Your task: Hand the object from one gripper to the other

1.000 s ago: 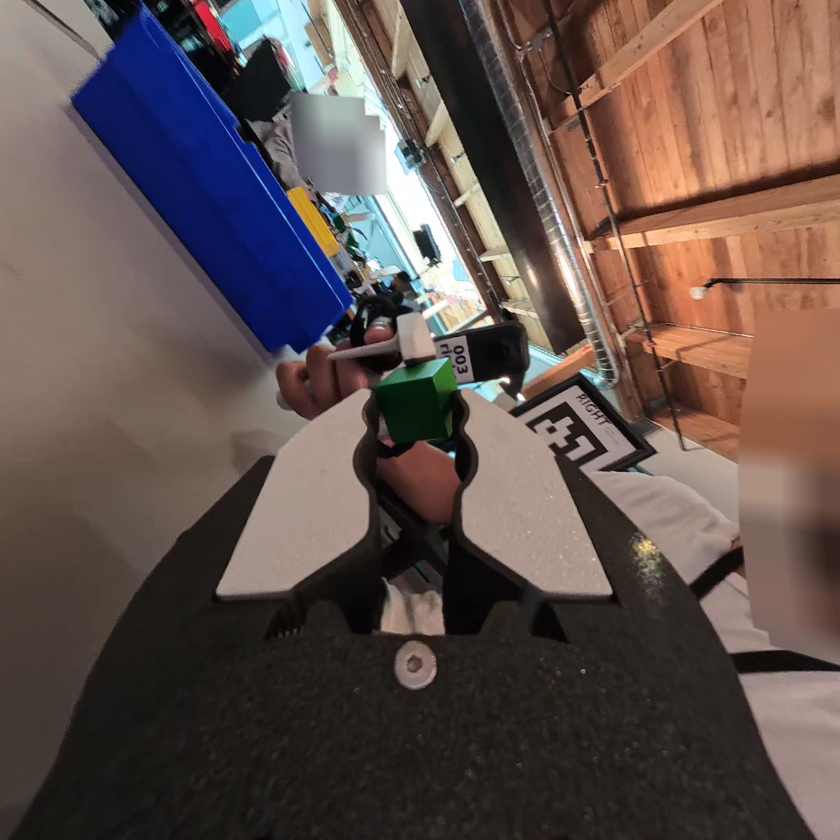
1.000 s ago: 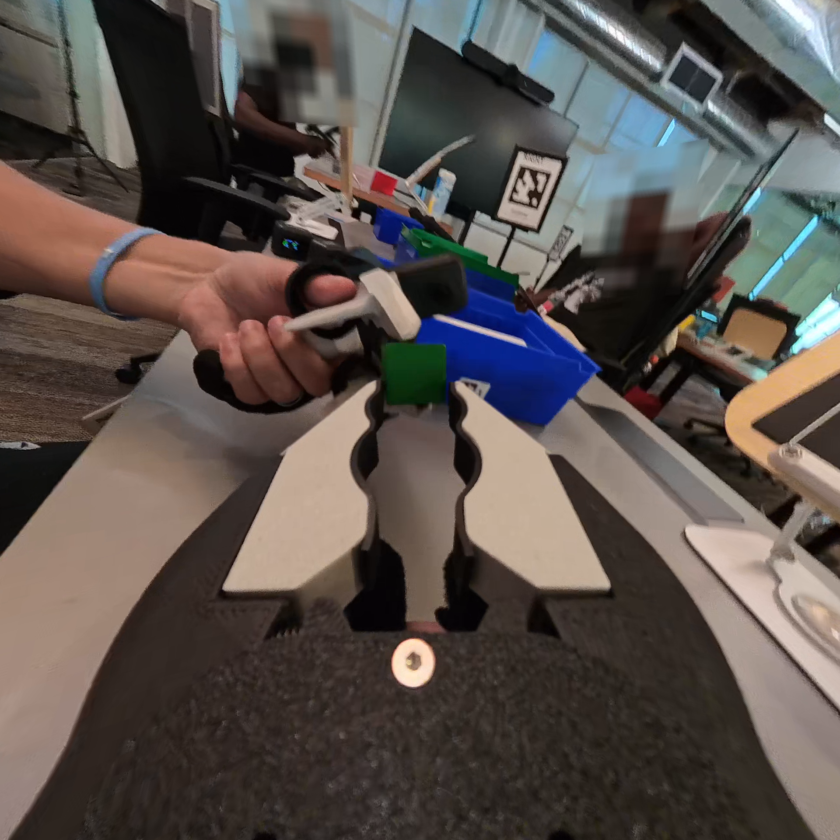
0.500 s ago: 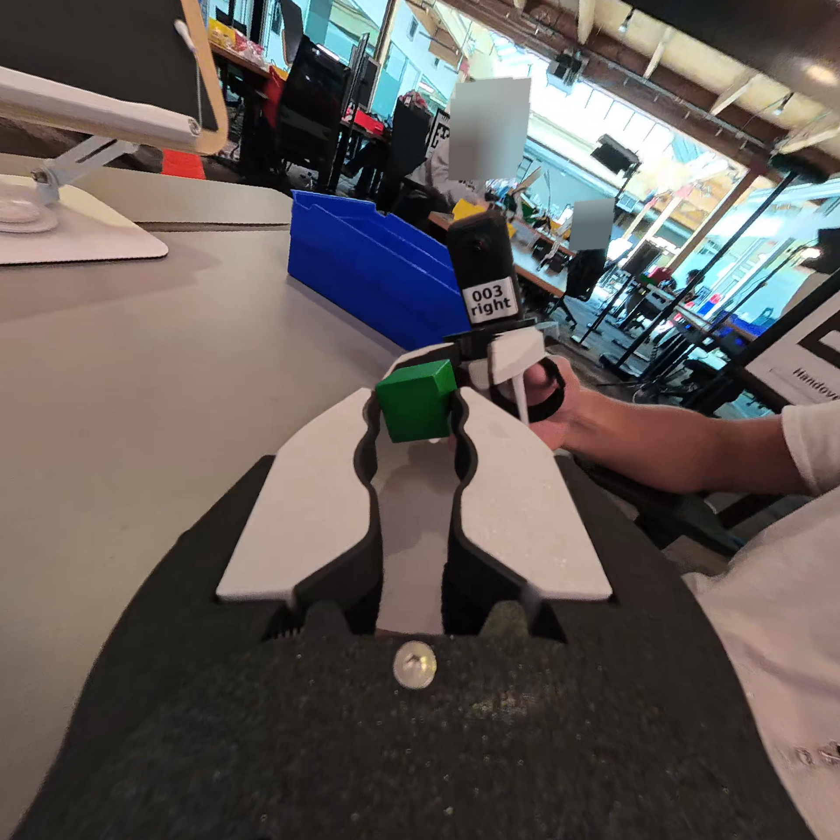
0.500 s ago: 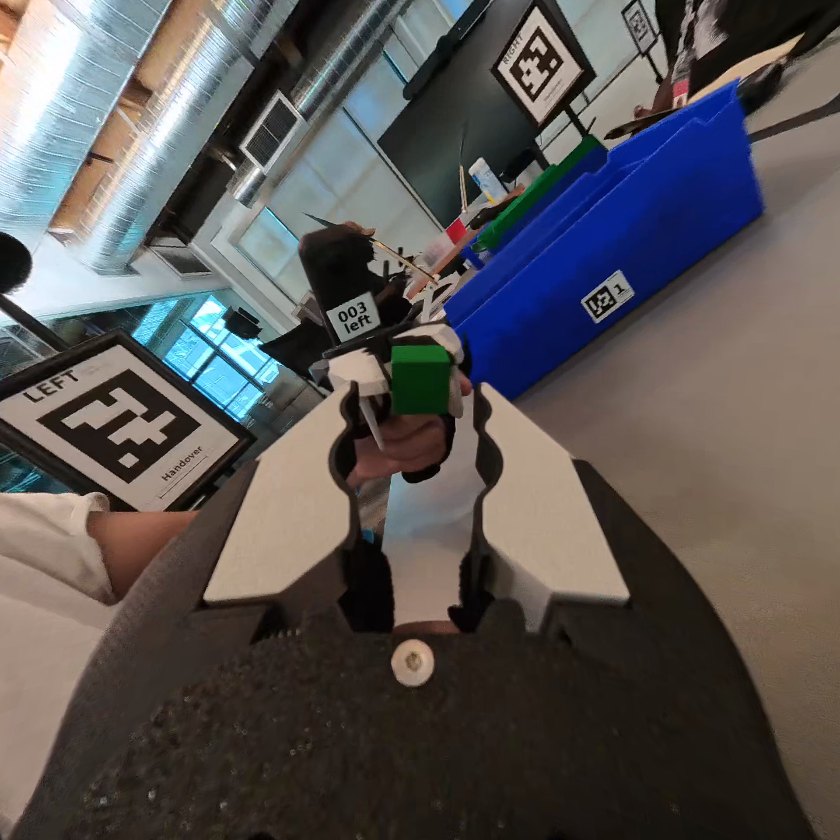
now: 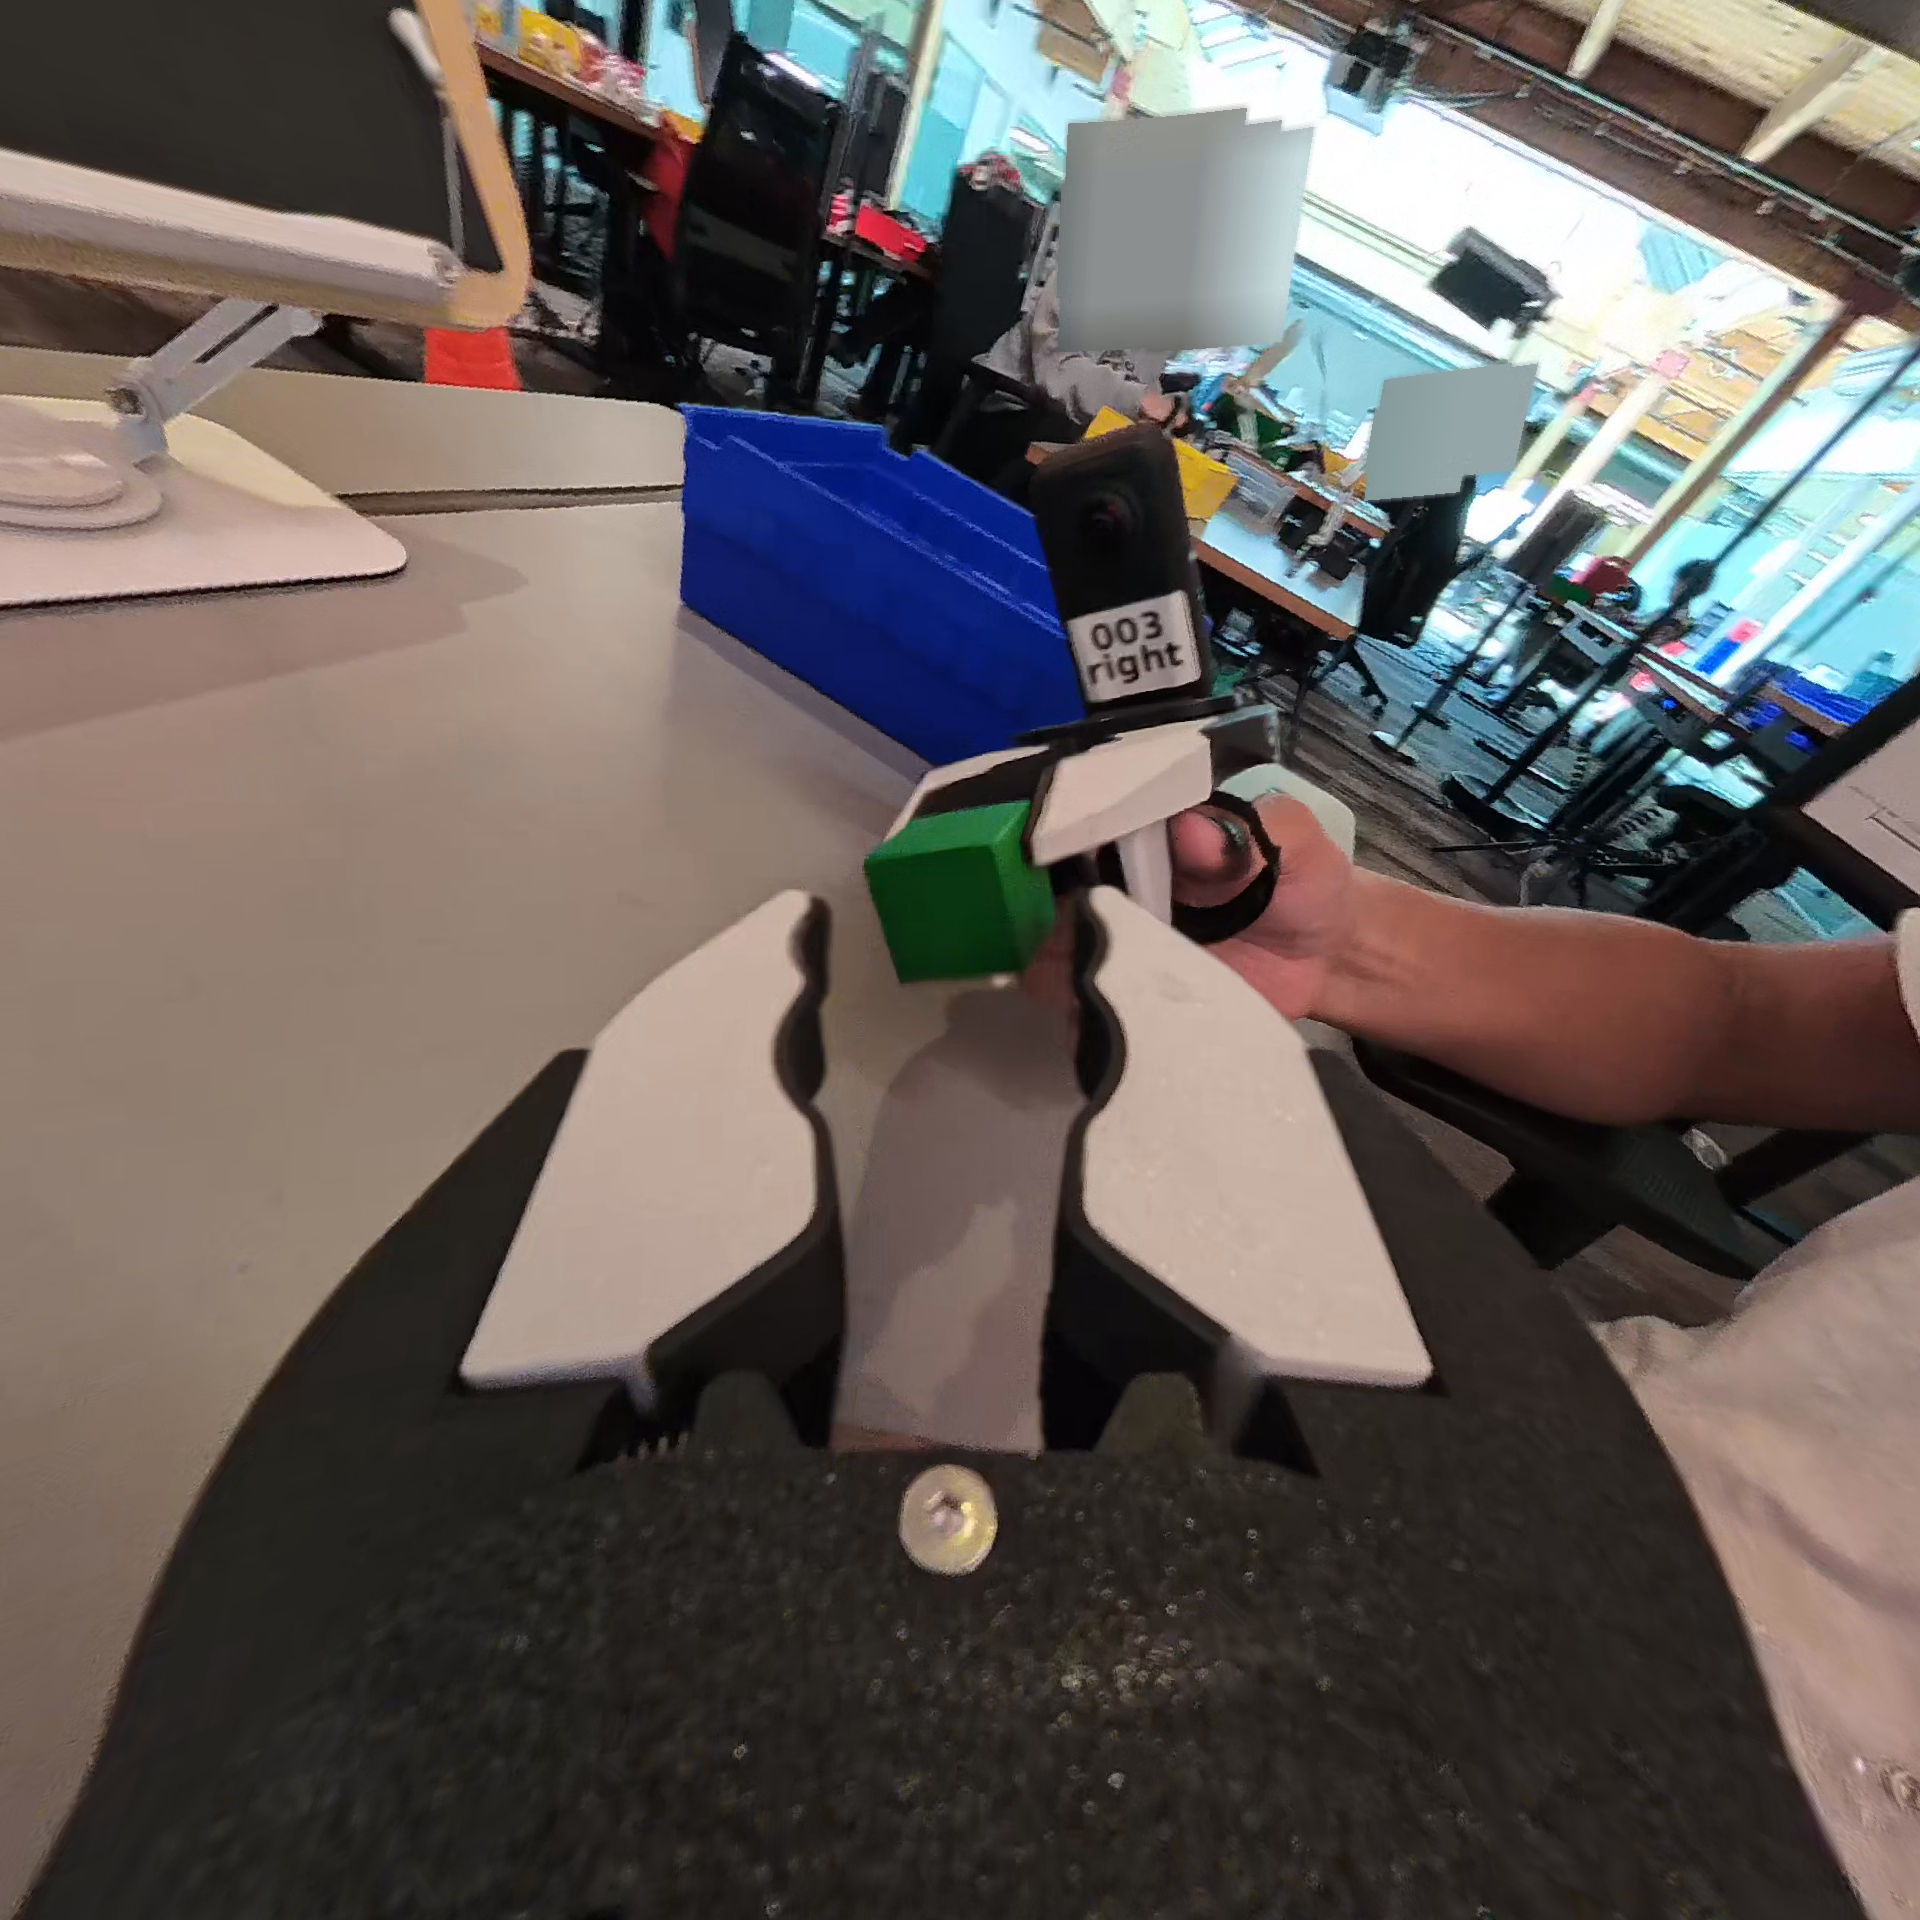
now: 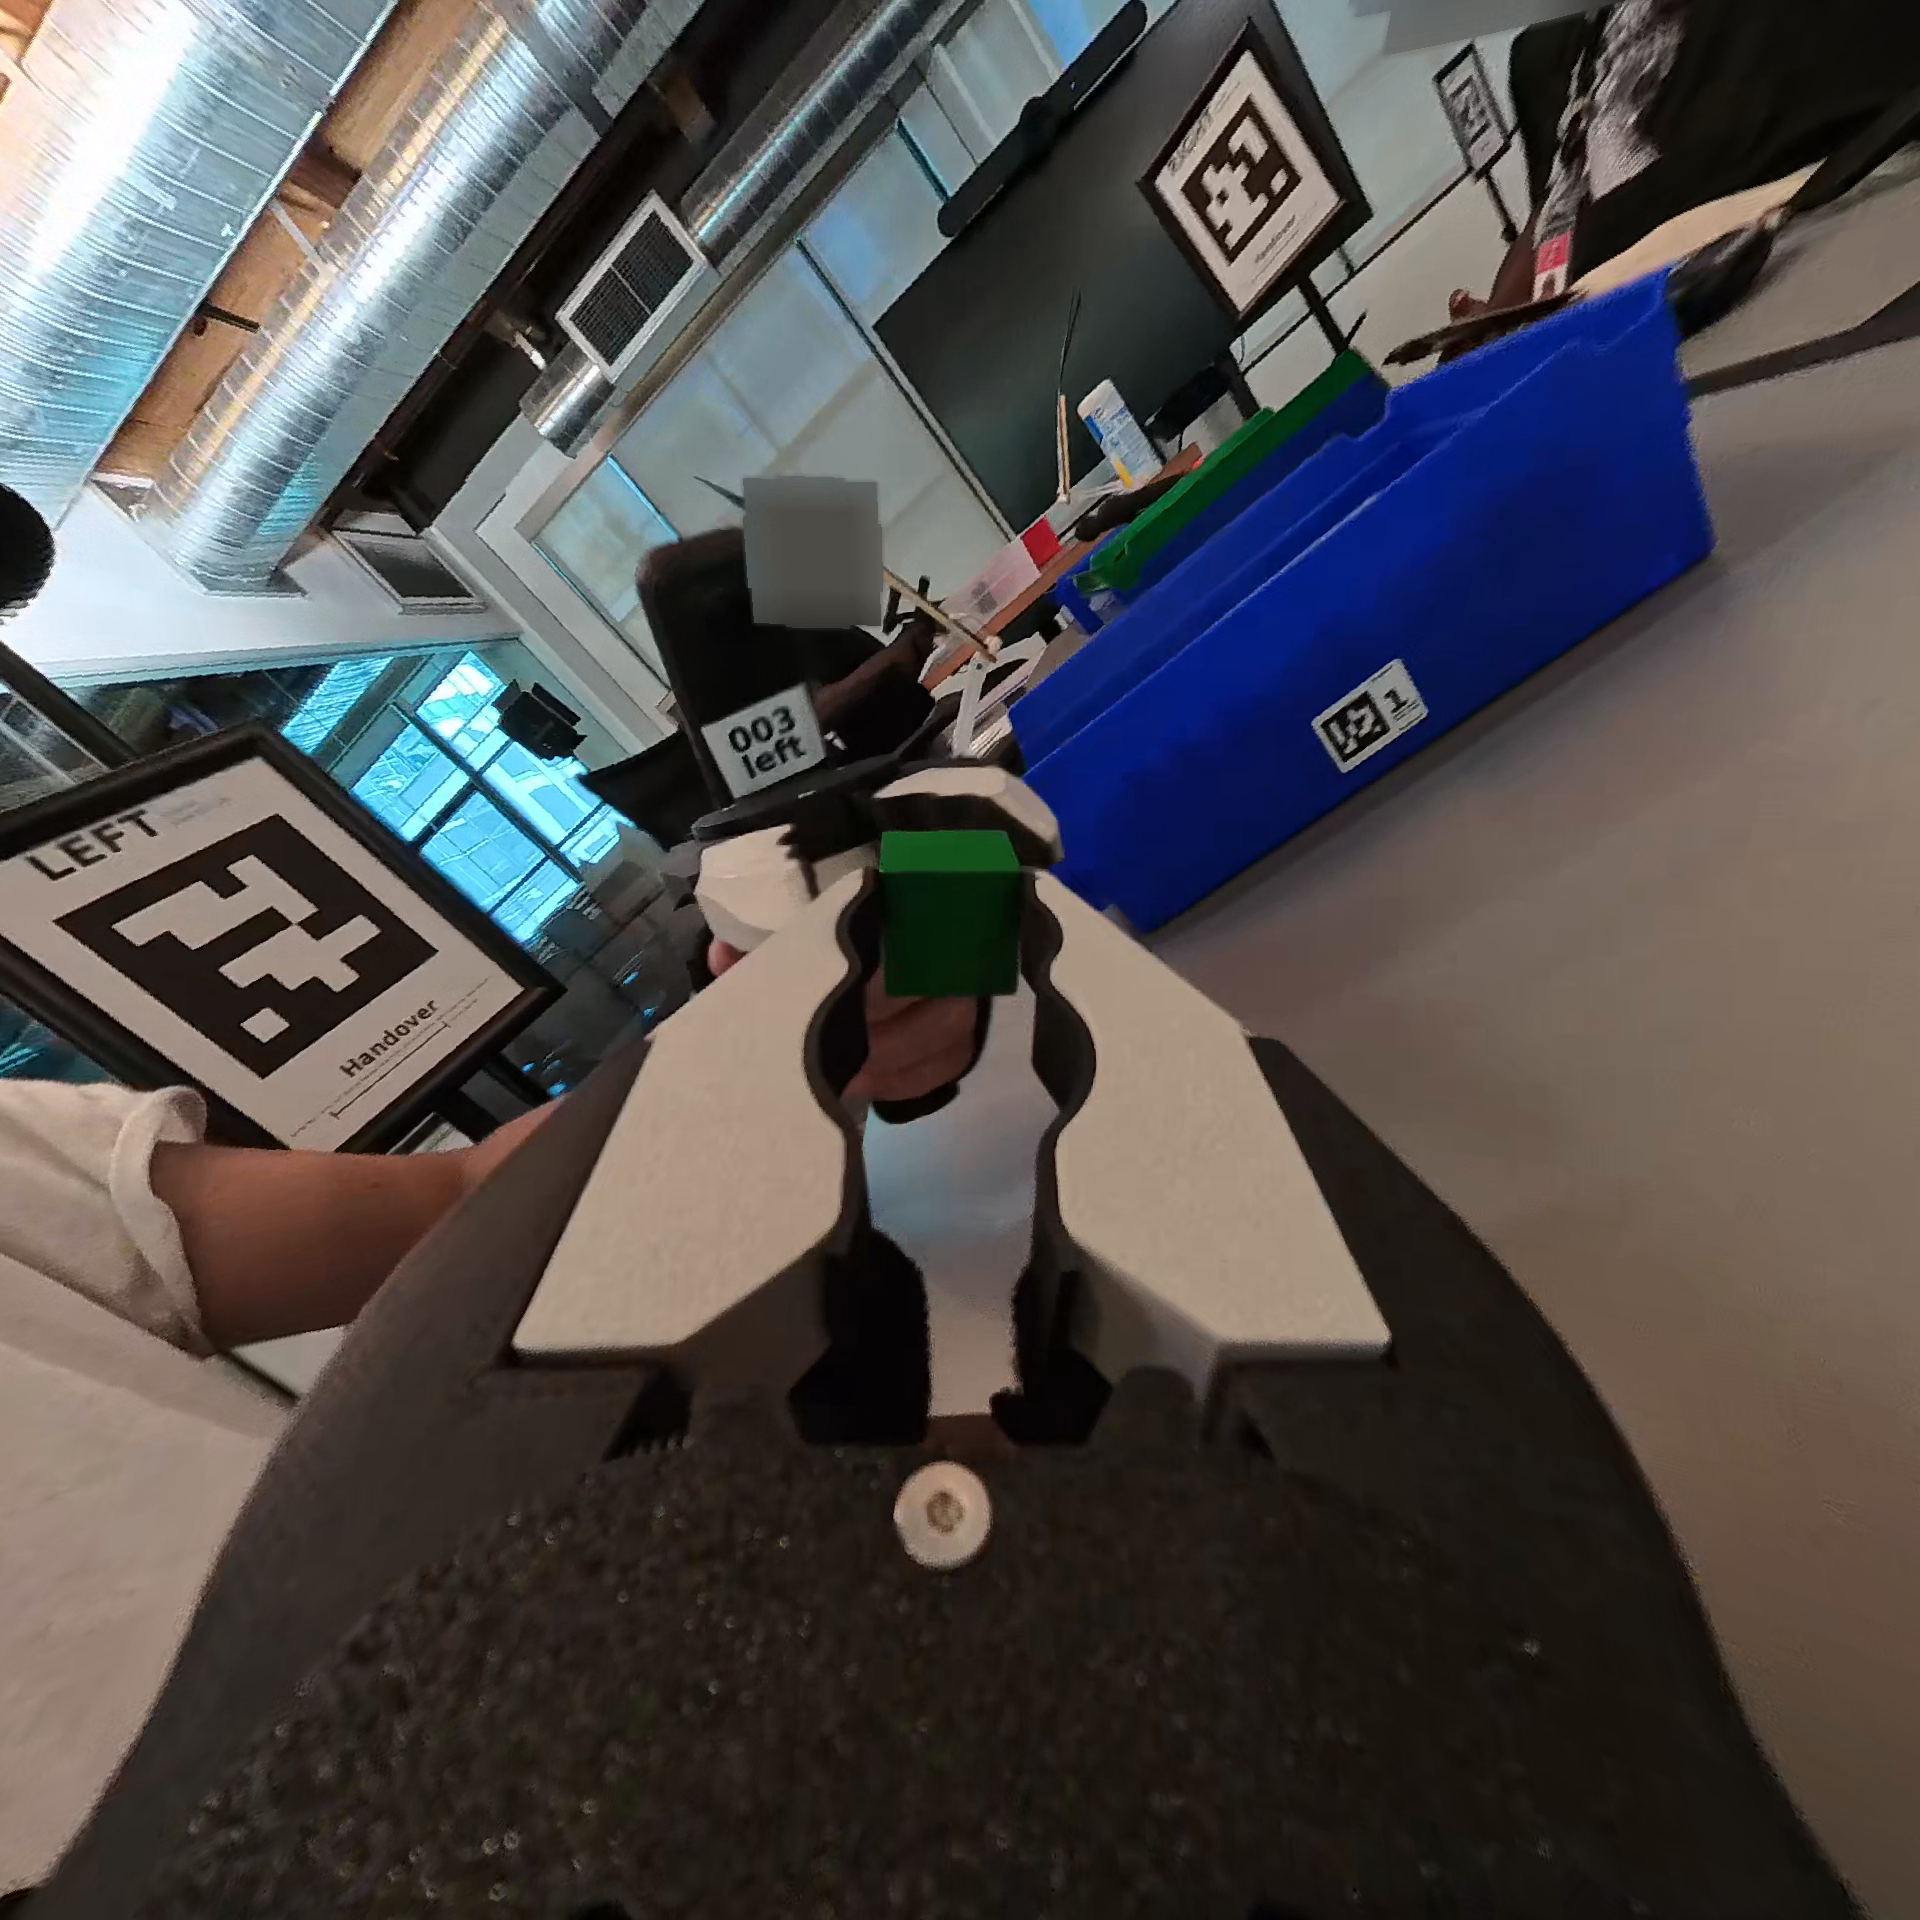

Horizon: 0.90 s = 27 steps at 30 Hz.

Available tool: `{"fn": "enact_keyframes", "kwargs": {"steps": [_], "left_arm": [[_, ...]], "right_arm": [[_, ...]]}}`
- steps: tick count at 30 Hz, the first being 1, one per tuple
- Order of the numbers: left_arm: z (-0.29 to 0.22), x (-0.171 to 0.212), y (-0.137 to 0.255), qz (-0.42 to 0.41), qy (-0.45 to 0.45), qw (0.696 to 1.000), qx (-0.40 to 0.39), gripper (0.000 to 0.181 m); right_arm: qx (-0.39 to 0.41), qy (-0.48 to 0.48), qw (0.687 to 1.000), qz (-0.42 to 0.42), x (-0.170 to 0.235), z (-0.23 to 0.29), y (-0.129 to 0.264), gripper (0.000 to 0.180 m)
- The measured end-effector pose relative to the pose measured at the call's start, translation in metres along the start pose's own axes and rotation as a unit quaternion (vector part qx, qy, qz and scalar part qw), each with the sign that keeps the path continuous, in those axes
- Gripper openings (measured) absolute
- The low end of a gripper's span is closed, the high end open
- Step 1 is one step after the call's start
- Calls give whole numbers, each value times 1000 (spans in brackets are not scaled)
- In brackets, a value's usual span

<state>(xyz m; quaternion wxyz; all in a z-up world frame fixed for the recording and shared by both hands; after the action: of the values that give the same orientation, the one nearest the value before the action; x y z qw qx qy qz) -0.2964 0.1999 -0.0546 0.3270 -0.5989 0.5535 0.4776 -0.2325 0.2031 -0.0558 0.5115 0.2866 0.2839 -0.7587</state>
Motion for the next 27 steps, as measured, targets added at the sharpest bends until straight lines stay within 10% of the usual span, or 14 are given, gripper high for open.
{"fn": "enact_keyframes", "kwargs": {"steps": [8, 13, 19, 27], "left_arm": [[-25, 55, 54, -30, 20, 989, -142, 50], [-30, 59, 65, -4, -7, 987, -158, 48], [-37, 64, 55, -6, 36, 995, -90, 46], [-35, 71, 53, 32, 10, 996, -82, 41]], "right_arm": [[156, 206, 966, -14, -106, 44, 69, 26], [469, 252, 840, 108, -180, 25, 204, 27], [610, -6, 755, 240, -113, -72, 324, 27], [650, -77, 682, 327, -67, -128, 353, 27]]}}
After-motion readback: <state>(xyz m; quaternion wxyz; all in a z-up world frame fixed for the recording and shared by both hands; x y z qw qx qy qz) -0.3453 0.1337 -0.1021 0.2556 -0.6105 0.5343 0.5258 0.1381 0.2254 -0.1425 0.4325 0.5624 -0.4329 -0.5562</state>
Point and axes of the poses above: each gripper's, where its closed fingertips meet, y back along the fingers, x out of its underside, z = x × y across the jaws, the point moved 3 cm from there along y, back along the fingers, and after that the axes turned 3 degrees about -y, right-handed, at the moved point
